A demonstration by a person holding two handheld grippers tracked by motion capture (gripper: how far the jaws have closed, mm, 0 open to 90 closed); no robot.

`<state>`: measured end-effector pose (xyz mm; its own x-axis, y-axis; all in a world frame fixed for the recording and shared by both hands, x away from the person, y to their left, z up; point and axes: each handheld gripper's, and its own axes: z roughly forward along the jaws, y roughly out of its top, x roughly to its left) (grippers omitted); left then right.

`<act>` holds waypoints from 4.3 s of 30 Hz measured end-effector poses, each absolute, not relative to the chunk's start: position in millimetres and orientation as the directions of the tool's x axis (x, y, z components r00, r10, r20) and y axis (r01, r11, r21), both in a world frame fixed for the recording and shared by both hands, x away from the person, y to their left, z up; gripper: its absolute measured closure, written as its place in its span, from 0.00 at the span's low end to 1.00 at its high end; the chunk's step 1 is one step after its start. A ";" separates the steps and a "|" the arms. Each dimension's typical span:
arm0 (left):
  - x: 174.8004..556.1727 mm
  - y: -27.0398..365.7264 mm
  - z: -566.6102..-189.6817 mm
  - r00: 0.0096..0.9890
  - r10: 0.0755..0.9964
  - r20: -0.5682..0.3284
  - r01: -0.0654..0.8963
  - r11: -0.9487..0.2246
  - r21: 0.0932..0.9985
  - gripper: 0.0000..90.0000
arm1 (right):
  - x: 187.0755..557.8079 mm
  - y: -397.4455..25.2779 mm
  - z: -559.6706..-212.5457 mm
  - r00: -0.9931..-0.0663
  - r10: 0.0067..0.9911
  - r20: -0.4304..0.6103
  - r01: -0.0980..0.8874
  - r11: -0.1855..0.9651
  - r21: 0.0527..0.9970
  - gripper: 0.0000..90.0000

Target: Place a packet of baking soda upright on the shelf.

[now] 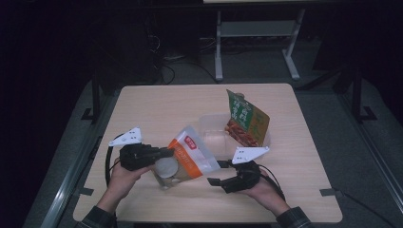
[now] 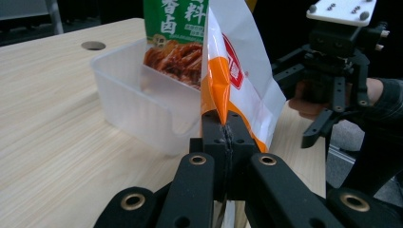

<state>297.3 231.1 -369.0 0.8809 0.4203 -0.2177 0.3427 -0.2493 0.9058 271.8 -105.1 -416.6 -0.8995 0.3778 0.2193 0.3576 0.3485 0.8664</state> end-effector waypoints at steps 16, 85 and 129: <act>295.9 223.1 -369.8 0.886 0.410 -0.216 0.336 -0.246 0.909 1.00 | 292.2 -73.1 -418.9 -0.915 0.293 0.277 0.359 0.281 0.890 0.89; 270.3 251.6 -429.4 0.837 0.527 -0.148 0.425 -0.455 0.783 0.29 | 291.9 -93.2 -354.0 -0.982 0.153 0.114 0.162 0.349 0.923 1.00; 273.6 249.3 -435.2 0.842 0.519 -0.150 0.429 -0.472 0.770 0.27 | 356.6 -126.5 -317.2 -0.946 0.322 0.025 0.151 0.372 0.916 1.00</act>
<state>273.6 249.3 -435.2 0.8416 0.5188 -0.1502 0.4286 -0.4722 0.7703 356.6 -126.5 -317.2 -0.9463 0.3223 0.0250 0.1511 0.3724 0.9157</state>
